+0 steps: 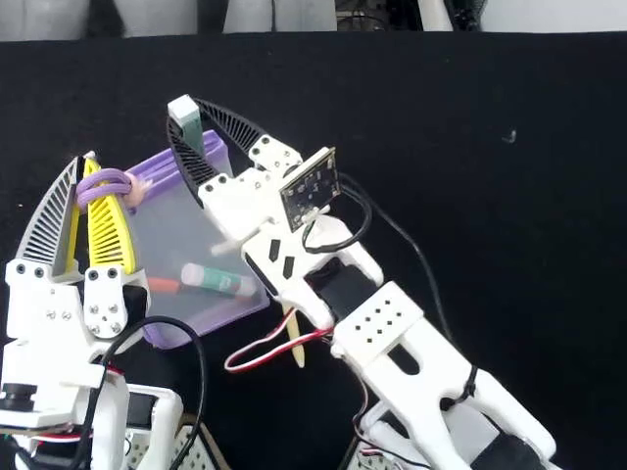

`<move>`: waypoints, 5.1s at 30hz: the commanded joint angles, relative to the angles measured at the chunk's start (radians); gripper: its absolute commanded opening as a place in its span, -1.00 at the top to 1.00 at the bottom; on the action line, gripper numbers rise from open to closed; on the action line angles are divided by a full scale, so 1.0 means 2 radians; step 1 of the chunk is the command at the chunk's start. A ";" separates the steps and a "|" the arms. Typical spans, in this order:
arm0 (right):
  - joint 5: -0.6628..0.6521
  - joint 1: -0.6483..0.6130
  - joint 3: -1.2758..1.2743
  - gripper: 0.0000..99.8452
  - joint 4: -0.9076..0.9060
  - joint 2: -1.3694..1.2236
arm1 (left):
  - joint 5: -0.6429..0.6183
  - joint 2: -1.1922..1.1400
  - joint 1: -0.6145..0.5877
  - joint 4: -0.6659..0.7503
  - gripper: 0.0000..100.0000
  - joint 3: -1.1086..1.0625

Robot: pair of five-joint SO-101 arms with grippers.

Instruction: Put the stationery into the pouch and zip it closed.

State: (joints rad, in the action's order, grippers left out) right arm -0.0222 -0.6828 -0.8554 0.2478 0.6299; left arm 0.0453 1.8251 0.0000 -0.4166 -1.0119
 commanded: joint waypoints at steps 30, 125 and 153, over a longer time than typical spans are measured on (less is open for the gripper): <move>0.002 -0.023 0.005 0.85 -0.017 -0.054 | -0.005 0.000 0.003 0.008 0.94 0.056; -0.427 0.143 0.106 0.43 -0.312 -0.331 | -0.077 0.000 -0.003 0.008 0.94 -0.097; -0.430 0.143 0.096 0.43 -0.309 -0.331 | -0.311 0.000 0.046 0.008 0.94 -0.097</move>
State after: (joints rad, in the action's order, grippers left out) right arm -0.8707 -0.4020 -0.6713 -0.3890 -0.0361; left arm -0.5654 1.8251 0.0767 -0.4166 -1.2175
